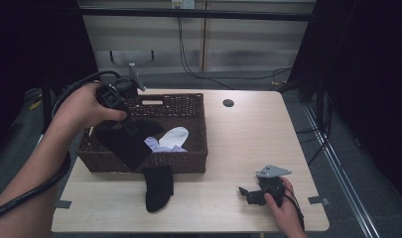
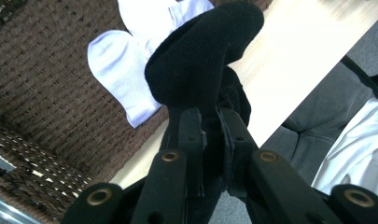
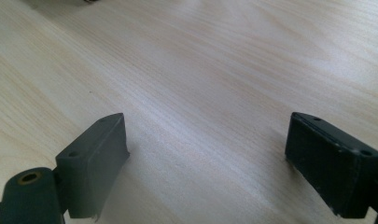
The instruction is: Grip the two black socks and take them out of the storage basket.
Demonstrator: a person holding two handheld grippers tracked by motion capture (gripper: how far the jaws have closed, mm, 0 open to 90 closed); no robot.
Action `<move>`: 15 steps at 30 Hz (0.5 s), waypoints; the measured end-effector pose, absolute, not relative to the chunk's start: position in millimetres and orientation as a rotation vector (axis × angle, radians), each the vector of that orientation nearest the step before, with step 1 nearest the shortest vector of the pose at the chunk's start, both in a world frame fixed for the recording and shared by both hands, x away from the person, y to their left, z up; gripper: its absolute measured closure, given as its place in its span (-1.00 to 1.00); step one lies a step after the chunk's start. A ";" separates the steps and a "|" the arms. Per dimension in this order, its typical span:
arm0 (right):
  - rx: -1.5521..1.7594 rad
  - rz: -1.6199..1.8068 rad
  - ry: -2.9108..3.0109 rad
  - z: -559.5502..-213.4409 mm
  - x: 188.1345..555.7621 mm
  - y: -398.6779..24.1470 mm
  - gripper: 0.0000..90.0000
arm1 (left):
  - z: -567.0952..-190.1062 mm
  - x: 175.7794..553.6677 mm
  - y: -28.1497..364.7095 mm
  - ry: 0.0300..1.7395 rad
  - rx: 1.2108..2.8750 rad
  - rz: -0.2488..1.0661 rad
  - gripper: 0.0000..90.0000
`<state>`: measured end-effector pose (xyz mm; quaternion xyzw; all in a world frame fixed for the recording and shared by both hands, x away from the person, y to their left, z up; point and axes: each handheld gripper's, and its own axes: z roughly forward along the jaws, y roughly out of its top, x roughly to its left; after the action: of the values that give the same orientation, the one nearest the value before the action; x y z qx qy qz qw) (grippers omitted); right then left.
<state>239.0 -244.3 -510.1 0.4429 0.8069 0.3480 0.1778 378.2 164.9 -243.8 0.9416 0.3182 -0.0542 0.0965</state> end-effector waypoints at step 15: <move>1.253 0.987 2.281 -510.3 239.0 -244.2 -0.73 | -282.1 356.4 159.7 0.861 2.809 -0.184 0.79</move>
<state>239.0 -244.2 -510.3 0.4429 0.8064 0.3489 0.1783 356.4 159.7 -282.1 0.9496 0.2911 -0.0622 0.0988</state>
